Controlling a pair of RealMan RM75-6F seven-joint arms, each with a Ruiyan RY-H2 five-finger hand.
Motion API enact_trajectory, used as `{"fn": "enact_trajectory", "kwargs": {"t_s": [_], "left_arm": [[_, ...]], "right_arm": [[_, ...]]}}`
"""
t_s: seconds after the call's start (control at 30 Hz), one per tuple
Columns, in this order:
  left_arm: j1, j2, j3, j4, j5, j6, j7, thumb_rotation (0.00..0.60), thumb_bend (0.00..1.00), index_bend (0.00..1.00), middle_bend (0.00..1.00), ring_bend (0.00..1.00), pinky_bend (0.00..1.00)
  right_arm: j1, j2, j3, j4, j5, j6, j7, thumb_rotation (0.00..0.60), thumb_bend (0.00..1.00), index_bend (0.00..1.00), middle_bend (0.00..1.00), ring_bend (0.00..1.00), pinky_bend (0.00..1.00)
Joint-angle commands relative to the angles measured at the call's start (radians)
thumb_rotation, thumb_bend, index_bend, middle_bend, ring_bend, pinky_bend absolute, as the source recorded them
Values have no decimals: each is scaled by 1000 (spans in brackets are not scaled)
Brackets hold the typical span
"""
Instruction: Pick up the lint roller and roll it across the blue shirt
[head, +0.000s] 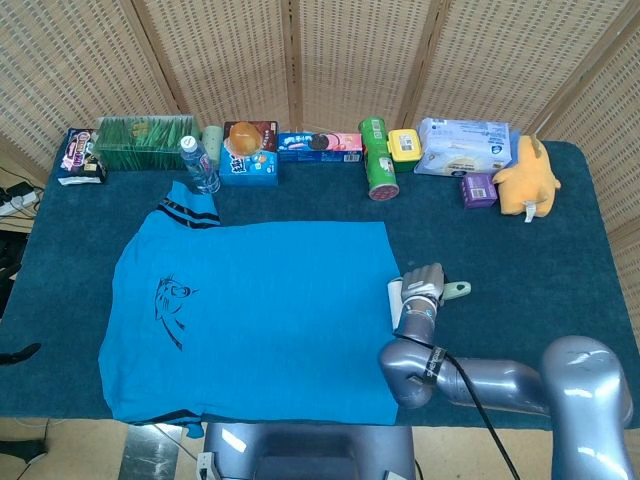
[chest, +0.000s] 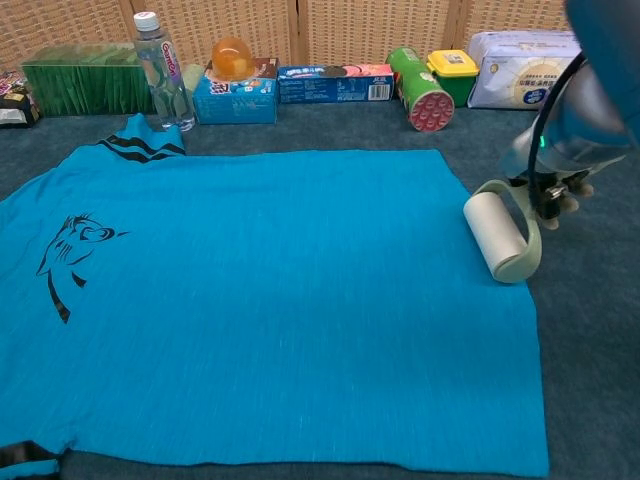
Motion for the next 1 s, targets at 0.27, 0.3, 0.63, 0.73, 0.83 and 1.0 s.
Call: {"fn": "enact_trajectory", "kwargs": {"t_s": [0.27, 0.3, 0.63, 0.73, 0.83, 1.0], "left_arm": [[-2, -2, 1, -6, -1, -3, 12, 600, 132, 0, 0, 0, 80], [-3, -2, 1, -7, -2, -4, 15, 600, 131, 0, 0, 0, 80], [-6, -5, 4, -19, -2, -11, 36, 600, 132, 0, 0, 0, 79], [-7, -5, 5, -19, -1, -13, 36, 600, 131, 0, 0, 0, 79], [-7, -4, 6, -19, 1, -12, 34, 600, 131, 0, 0, 0, 80], [-5, -3, 9, -18, 9, -9, 31, 600, 131, 0, 0, 0, 80]], "right_arm": [[-104, 221, -11, -114, -61, -140, 66, 600, 1000, 740, 787, 763, 980], [-114, 228, -21, -111, -74, -162, 77, 600, 1000, 740, 785, 757, 969], [-199, 311, -153, -114, -366, -339, 254, 600, 454, 13, 67, 52, 258], [-212, 327, -180, -115, -445, -344, 300, 600, 76, 0, 0, 0, 168], [-223, 347, -208, -121, -510, -338, 340, 600, 0, 0, 0, 0, 119], [-247, 392, -233, -152, -591, -339, 424, 600, 0, 0, 0, 0, 108]]}}
